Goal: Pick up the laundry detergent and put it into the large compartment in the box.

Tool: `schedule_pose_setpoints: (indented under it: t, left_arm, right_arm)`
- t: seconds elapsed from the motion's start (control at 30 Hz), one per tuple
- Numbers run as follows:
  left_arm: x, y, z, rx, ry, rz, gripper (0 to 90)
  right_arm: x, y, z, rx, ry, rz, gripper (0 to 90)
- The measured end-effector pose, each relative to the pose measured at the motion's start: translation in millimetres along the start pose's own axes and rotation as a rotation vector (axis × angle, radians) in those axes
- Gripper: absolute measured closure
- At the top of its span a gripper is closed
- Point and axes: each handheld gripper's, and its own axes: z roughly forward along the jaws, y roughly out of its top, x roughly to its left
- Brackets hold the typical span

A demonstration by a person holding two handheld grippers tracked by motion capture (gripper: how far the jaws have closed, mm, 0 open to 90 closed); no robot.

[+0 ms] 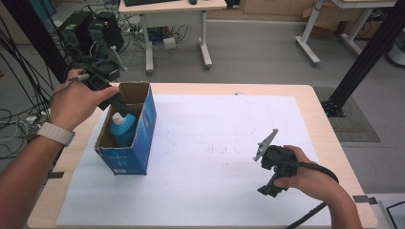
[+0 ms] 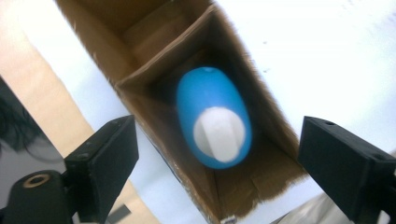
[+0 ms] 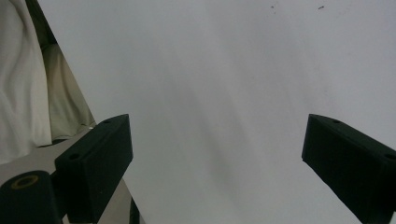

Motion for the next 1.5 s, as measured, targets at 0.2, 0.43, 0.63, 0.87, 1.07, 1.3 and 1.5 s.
schedule_pose_setpoints:
  t: [0.2, 0.43, 0.63, 0.87, 1.07, 1.3, 1.5]
  left_arm:
    - [-10.1, -5.3, -22.3, -0.066, -0.006, 0.173, 11.6]
    - [-28.8, 0.0, -36.8, -0.078, -0.021, 0.350, 9.4]
    - [-48.9, 9.9, -39.3, -0.053, -0.032, 0.486, 7.0]
    - [-64.7, 25.1, -33.5, -0.024, -0.048, 0.620, 5.2]
    - [-73.8, 34.4, -19.4, 0.001, -0.058, 0.677, 5.3]
    - [-87.2, 42.2, -2.8, 0.039, -0.076, 0.759, 5.3]
    - [-98.8, 49.0, 7.8, 0.074, -0.078, 0.802, 5.5]
  right_arm:
    - [2.3, 3.0, -2.1, 0.006, -0.002, -0.001, 8.7]
    - [3.9, 4.5, -4.3, 0.013, -0.005, 0.009, 8.7]
    - [5.8, 4.8, -5.6, 0.015, -0.007, 0.016, 8.6]
    - [8.9, 7.1, -7.0, 0.016, -0.012, 0.022, 8.6]
    - [11.0, 8.0, -7.7, 0.022, -0.015, 0.027, 8.7]
    - [11.1, 10.1, -8.4, 0.025, -0.016, 0.031, 8.7]
    - [11.1, 11.8, -10.2, 0.026, -0.019, 0.029, 8.7]
